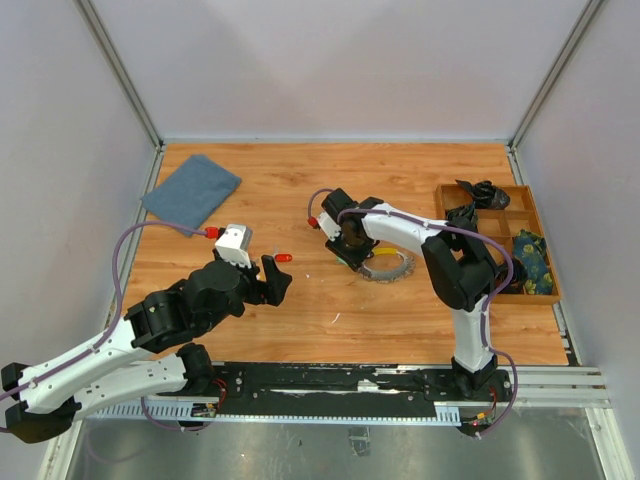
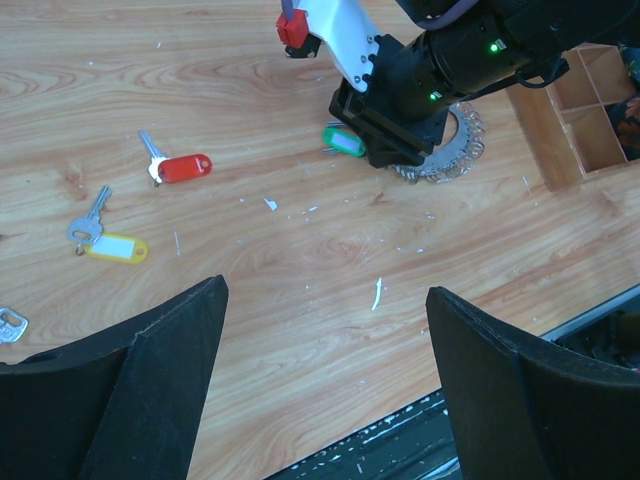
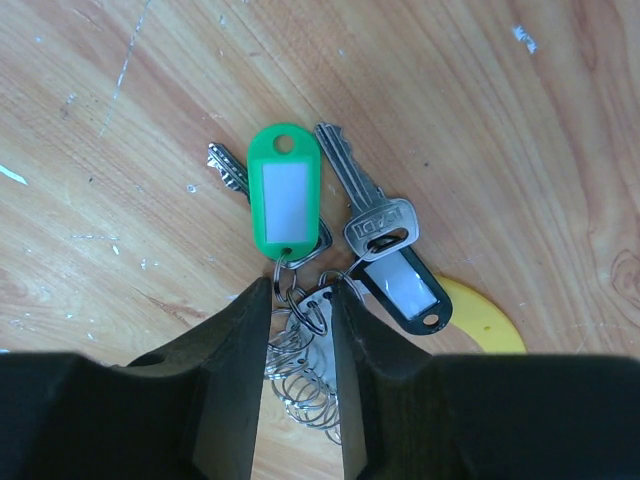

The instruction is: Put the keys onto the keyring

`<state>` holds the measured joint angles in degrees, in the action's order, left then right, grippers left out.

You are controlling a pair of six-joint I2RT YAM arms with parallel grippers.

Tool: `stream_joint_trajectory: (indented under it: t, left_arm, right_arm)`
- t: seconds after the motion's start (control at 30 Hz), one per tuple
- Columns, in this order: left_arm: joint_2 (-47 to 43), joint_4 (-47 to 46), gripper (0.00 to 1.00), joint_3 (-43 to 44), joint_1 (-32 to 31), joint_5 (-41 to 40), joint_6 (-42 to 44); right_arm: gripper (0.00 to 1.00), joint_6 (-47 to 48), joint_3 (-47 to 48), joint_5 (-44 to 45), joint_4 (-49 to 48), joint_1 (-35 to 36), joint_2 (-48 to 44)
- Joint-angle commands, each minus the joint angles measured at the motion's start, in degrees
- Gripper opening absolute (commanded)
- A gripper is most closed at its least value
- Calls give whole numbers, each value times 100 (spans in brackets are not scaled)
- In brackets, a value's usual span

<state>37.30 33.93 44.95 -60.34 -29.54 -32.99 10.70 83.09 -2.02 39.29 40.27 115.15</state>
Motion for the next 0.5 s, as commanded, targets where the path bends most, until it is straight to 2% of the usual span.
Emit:
stream_joint_trajectory:
  t: [0.0, 0.37, 0.47]
  left_arm:
    - [5, -16, 86, 154, 46, -101, 39]
    - [23, -53, 86, 133, 41, -96, 30]
    - [10, -46, 86, 137, 40, -89, 30]
  right_arm:
    - [28, 48, 167, -170, 259, -56, 81]
    - [1, -26, 130, -468, 219, -62, -385]
    - [1, -57, 88, -580, 183, -60, -562]
